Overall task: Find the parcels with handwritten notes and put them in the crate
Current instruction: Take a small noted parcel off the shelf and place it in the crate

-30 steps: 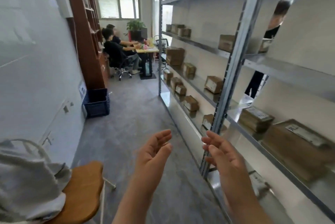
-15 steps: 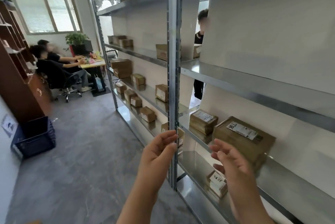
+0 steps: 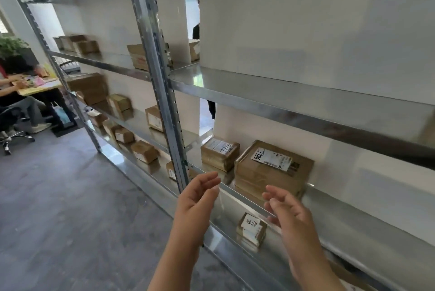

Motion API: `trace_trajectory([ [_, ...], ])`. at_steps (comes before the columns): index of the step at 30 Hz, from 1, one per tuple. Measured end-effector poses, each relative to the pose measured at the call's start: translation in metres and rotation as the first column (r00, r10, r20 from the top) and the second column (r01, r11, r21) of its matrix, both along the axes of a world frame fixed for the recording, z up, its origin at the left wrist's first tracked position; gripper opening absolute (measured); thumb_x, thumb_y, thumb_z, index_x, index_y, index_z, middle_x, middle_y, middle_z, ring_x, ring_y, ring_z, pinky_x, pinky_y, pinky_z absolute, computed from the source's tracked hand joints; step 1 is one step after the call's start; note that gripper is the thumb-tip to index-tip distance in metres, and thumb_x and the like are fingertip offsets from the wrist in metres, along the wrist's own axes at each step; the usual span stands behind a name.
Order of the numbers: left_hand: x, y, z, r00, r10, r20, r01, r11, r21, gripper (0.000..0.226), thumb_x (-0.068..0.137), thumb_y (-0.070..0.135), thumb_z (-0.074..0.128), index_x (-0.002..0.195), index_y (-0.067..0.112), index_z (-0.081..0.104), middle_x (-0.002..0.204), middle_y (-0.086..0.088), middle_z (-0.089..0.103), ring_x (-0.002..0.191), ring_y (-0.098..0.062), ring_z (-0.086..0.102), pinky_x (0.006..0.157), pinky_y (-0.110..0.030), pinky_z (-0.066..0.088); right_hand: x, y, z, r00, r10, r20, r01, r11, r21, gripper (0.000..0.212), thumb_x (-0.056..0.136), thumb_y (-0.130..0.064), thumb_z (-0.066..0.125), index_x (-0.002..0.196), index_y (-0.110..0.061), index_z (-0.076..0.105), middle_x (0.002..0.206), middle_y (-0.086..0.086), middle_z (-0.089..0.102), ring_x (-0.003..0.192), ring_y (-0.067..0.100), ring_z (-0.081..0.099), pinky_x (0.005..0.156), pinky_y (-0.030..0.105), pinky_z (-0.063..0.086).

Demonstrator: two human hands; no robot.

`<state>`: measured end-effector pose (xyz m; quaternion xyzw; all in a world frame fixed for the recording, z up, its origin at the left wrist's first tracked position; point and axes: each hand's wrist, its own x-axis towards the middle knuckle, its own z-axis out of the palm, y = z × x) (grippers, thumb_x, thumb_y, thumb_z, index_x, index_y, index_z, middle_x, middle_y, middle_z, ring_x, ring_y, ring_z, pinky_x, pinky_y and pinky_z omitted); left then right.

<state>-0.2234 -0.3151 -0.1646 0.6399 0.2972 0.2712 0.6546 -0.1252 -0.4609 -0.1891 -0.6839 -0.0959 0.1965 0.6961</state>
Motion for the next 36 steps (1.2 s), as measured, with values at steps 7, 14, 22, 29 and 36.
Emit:
trace_trajectory([
  [7,0.058,0.045,-0.026,0.983,-0.183,-0.013,0.182,0.983,-0.037,0.027,0.095,0.009,0.062,0.108,0.030,0.072,0.101,0.018,0.076,0.092,0.004,0.069,0.079,-0.019,0.048,0.026,0.028,-0.024,0.978,-0.210,0.012,0.211,0.975,-0.076,0.025,0.098,-0.018,0.057,0.101,-0.036,0.073,0.101,-0.017,0.075,0.104,0.007,0.066,0.097,0.038,0.052],
  [14,0.087,0.097,-0.058,0.943,-0.329,-0.047,0.325,0.943,-0.072,0.030,0.097,0.010,0.059,0.112,0.034,0.069,0.111,0.018,0.072,0.106,0.002,0.065,0.082,-0.016,0.047,0.021,0.076,-0.046,0.944,-0.327,-0.040,0.319,0.938,-0.135,0.022,0.100,-0.023,0.055,0.102,-0.036,0.072,0.104,-0.017,0.073,0.103,0.005,0.065,0.090,0.032,0.052],
  [22,0.099,0.126,-0.119,0.921,-0.370,-0.124,0.351,0.924,-0.154,0.026,0.097,0.006,0.057,0.108,0.025,0.072,0.100,0.018,0.075,0.097,0.001,0.068,0.080,-0.016,0.049,0.017,0.108,-0.105,0.930,-0.359,-0.077,0.333,0.913,-0.235,0.018,0.097,-0.025,0.059,0.096,-0.032,0.075,0.090,-0.025,0.074,0.095,0.007,0.067,0.089,0.031,0.052],
  [29,0.122,0.122,-0.186,0.910,-0.393,-0.134,0.364,0.909,-0.201,0.020,0.096,0.002,0.059,0.096,0.017,0.074,0.078,0.020,0.076,0.071,0.011,0.066,0.060,-0.001,0.045,0.046,0.109,-0.166,0.917,-0.378,-0.130,0.341,0.908,-0.243,0.021,0.098,-0.012,0.059,0.093,-0.025,0.074,0.080,-0.020,0.074,0.075,-0.005,0.065,0.065,0.008,0.047],
  [36,0.154,0.115,-0.293,0.925,-0.359,-0.124,0.332,0.923,-0.195,0.027,0.096,0.000,0.057,0.092,0.022,0.072,0.075,0.026,0.074,0.069,0.017,0.064,0.073,-0.018,0.044,0.078,0.109,-0.268,0.911,-0.402,-0.096,0.368,0.895,-0.251,0.014,0.098,-0.031,0.059,0.098,-0.029,0.073,0.076,-0.034,0.068,0.070,-0.025,0.058,0.057,0.004,0.040],
])
